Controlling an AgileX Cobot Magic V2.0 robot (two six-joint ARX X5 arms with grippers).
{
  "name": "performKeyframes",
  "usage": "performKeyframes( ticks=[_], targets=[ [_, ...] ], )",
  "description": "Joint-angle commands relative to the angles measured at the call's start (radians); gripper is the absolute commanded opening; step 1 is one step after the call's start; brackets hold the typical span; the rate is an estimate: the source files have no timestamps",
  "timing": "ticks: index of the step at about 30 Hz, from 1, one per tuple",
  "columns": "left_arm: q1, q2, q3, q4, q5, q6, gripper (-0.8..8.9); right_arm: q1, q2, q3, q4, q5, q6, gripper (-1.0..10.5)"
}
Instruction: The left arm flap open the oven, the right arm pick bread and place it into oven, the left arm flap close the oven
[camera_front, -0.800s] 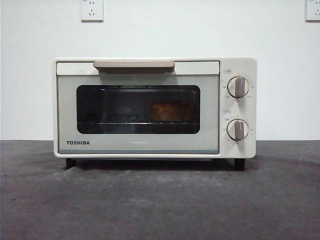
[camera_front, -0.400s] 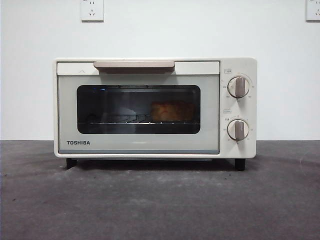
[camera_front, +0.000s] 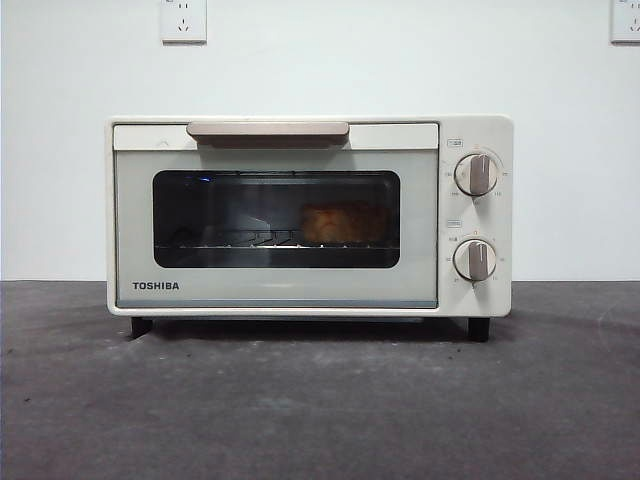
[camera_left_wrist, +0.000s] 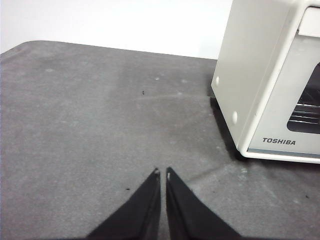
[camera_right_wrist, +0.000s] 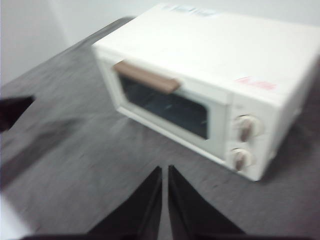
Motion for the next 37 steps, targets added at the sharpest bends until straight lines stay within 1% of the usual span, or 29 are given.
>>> performKeyframes(
  ticks=[1,6,7,9,11,13,15,20,28,31,37],
  targets=[
    [0.001,-0.001,-0.020,-0.008,-0.005,0.004,0.28,-0.098,-0.029,-0.030,0.063,-0.044,-0.011,0.2],
    [0.001,-0.001,-0.020,-0.008,-0.005,0.004,0.28,-0.338,-0.128,-0.204,0.293,-0.048,-0.012,0.2],
    [0.001,-0.001,-0.020,-0.008,-0.005,0.004,0.28,-0.374,-0.146,-0.237,0.324,-0.046,-0.018,0.2],
    [0.001,-0.001,-0.020,-0.008,-0.005,0.004,0.28,-0.459,-0.203,-0.330,0.388,-0.038,-0.045,0.2],
    [0.001,-0.001,-0.020,-0.008,-0.005,0.004,0.28,-0.519,-0.259,-0.420,0.417,-0.031,-0.067,0.2],
    [0.001,-0.001,-0.020,-0.008,-0.005,0.004,0.28,-0.567,-0.318,-0.515,0.436,0.008,-0.100,0.2],
    [0.001,-0.001,-0.020,-0.008,-0.005,0.004,0.28,-0.595,-0.370,-0.602,0.457,0.054,-0.123,0.2],
    [0.001,-0.001,-0.020,-0.008,-0.005,0.004,0.28,-0.617,-0.465,-0.766,0.497,0.124,-0.122,0.2],
    [0.001,-0.001,-0.020,-0.008,-0.005,0.004,0.28,-0.617,-0.537,-0.914,0.521,0.126,-0.127,0.2],
    [0.001,-0.001,-0.019,-0.009,-0.005,0.004,0.28,-0.622,-0.544,-0.929,0.561,0.119,-0.132,0.2],
    [0.001,-0.001,-0.019,-0.009,-0.005,0.004,0.28,-0.628,-0.544,-0.929,0.550,0.109,-0.138,0.2]
  ],
)
